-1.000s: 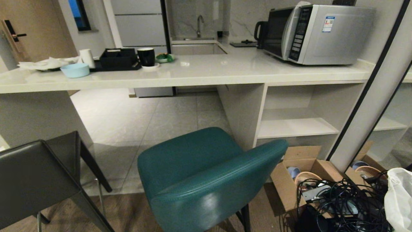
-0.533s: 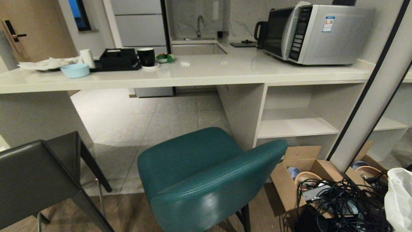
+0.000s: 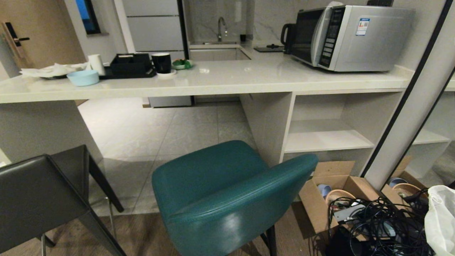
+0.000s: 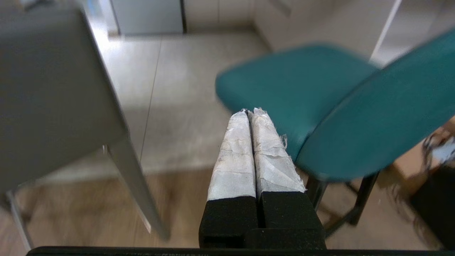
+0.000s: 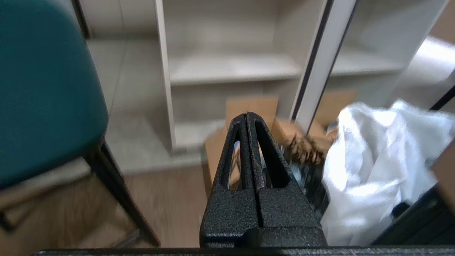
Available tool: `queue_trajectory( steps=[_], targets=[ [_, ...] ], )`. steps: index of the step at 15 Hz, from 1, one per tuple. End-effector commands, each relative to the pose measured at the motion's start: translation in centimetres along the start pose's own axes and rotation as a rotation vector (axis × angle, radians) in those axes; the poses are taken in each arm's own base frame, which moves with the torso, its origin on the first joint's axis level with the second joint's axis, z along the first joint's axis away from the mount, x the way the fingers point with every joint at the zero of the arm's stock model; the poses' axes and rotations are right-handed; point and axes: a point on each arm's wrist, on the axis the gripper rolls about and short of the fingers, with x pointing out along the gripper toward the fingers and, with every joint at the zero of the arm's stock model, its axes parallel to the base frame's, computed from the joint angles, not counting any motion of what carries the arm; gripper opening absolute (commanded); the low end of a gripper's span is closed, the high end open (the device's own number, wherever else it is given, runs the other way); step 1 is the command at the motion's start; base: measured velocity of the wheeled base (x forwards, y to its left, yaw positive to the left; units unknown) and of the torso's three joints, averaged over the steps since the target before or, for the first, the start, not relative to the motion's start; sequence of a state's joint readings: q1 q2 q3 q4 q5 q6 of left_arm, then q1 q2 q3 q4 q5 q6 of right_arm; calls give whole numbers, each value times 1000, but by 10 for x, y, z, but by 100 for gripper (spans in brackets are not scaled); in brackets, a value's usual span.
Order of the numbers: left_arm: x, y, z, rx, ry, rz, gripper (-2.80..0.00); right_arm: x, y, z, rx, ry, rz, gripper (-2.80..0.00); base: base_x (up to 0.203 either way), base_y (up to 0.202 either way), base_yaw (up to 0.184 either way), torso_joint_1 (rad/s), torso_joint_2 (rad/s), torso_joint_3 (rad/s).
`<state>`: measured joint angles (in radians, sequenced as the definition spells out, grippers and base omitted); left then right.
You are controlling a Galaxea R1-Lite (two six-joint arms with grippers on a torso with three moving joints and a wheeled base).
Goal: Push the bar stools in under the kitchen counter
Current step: Push the gray chair back under the dining table
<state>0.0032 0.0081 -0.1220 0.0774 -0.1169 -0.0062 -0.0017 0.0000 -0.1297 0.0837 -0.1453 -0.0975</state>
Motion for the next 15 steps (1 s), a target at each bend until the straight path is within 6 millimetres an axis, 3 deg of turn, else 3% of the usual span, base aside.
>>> queue_trajectory(
  steps=[1, 3, 8, 11, 15],
  targets=[
    [4, 1, -15, -2, 41, 3, -280, 5, 3, -17, -5, 47, 9, -280, 0, 0, 0, 0, 0, 0],
    [8, 1, -19, 1, -8, 19, -280, 6, 4, -18, 7, 35, 48, -280, 0, 0, 0, 0, 0, 0],
    [8, 2, -18, -20, -23, 32, -280, 10, 7, -20, -150, -49, 153, -280, 0, 0, 0, 0, 0, 0],
    [2, 1, -24, -97, 150, 43, -280, 10, 6, -19, -26, -40, 118, -280, 0, 0, 0, 0, 0, 0],
    [5, -1, -16, 81, 31, -68, -280, 8, 6, -20, 25, 18, 119, -280, 0, 0, 0, 0, 0, 0]
  ],
)
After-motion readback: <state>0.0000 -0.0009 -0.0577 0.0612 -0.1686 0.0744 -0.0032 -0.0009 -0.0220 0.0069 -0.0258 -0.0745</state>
